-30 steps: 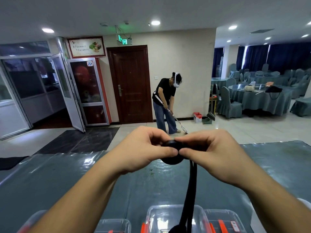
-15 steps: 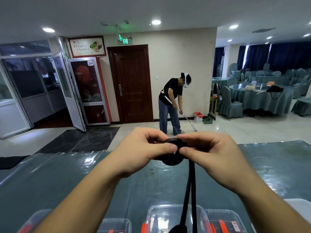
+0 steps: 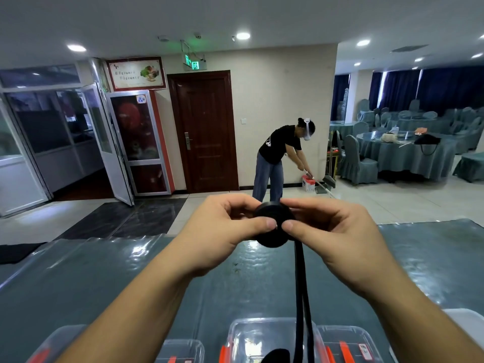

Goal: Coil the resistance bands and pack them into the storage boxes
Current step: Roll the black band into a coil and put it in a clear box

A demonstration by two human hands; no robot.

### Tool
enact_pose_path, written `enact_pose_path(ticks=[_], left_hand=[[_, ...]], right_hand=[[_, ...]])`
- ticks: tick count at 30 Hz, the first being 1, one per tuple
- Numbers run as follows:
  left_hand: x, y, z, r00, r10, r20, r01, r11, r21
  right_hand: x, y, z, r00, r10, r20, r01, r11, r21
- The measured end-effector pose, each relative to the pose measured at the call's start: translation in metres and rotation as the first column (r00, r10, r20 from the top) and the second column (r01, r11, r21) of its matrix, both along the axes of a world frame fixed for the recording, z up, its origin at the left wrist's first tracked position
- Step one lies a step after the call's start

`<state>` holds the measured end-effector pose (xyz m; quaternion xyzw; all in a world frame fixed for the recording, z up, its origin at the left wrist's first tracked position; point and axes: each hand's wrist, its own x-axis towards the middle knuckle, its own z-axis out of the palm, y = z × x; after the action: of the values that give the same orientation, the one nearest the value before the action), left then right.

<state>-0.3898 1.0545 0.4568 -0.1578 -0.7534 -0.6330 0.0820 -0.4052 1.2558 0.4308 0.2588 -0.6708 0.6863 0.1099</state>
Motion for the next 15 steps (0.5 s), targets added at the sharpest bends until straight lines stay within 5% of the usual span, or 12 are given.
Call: enact_pose_path(ticks=[3,8,15], left_hand=[[0.002,0.005,-0.007,1.0,0.026,-0.006,-0.025,0.997,0.074],[0.007,0.0,0.001,0.997,-0.005,0.074,0.019,0.983,-0.185],[0.013,0.017,-0.004,0.99,-0.023,0.138,-0.019,0.957,0.29]], right_hand=[[0.001,-0.002,-0.008,0.999,-0.009,0.047,0.013,0.997,-0.075],[0.006,0.006,-0.004,0.999,0.041,0.027,-0.044,0.994,0.105],[0.015,-0.001,-0.005,1.0,-0.002,0.019,0.006,0.975,-0.22]])
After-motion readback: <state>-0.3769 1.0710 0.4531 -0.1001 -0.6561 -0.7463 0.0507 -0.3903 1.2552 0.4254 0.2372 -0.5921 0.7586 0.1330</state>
